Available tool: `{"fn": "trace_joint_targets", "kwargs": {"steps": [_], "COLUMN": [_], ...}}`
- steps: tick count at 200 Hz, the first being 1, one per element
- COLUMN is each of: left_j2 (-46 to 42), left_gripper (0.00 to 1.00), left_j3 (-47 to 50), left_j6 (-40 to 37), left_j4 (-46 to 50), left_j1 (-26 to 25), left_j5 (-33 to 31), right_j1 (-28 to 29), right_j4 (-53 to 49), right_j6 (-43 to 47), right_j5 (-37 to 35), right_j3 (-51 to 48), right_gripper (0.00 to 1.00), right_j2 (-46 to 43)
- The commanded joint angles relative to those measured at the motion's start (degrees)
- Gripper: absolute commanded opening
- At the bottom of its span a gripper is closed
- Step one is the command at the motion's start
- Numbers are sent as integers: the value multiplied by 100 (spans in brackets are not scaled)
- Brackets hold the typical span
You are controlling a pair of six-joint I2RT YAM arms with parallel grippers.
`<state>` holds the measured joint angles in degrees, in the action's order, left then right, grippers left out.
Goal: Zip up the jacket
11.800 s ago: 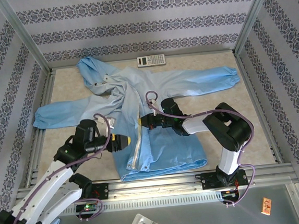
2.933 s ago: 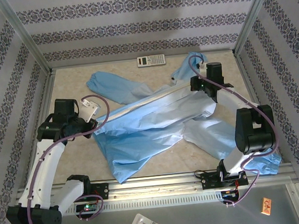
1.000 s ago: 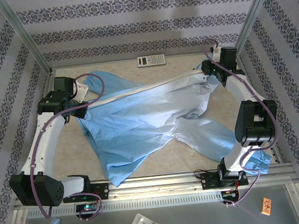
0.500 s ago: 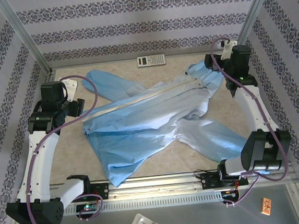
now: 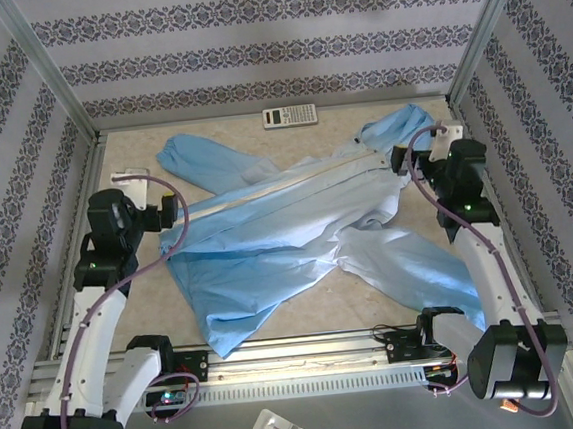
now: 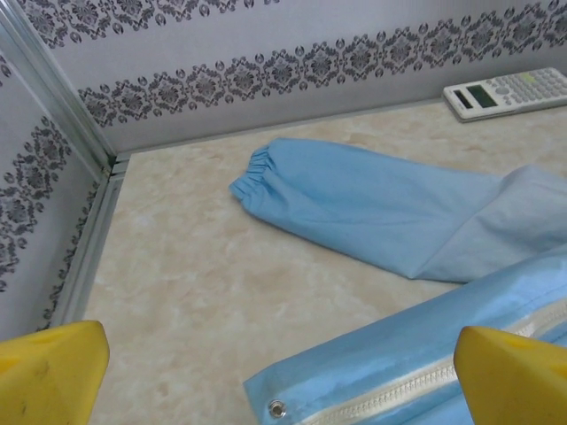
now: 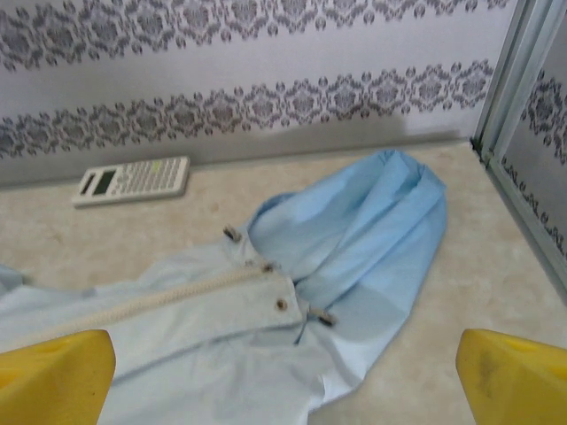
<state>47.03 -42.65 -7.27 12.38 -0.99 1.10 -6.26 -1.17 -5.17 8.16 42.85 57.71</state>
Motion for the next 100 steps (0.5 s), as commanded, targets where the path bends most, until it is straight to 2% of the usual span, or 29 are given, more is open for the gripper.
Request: {"fn": "trace_joint_targets", "kwargs": {"steps": [1, 9, 25, 37, 62, 100], "left_j2": [-399, -563, -686, -633, -183, 742], "left_gripper": [100, 100, 100, 100, 100, 100], "left_j3": [1062, 1583, 2262, 2474, 2777, 3018], "left_j6": [-200, -296, 38, 176, 170, 517], "left_j4": [-2049, -2816, -3818, -3999, -4346, -5023], "left_j1": [73, 73, 73, 73, 77, 73], "left_j5": [443, 516, 110, 2, 222, 356], "right_j1": [-33, -33, -24, 22, 188, 326], "right_j4": [609, 805, 1287, 1902, 3576, 3873], "right_j6": [152, 79, 13, 58, 92, 283], "right_j5": [-97, -199, -214, -204, -441, -489], "right_j3": [-660, -901, -1330, -1710, -2614, -2680], "right_gripper": [98, 98, 98, 98, 98, 98], "right_j2": [-178, -232, -265, -240, -4, 647]}}
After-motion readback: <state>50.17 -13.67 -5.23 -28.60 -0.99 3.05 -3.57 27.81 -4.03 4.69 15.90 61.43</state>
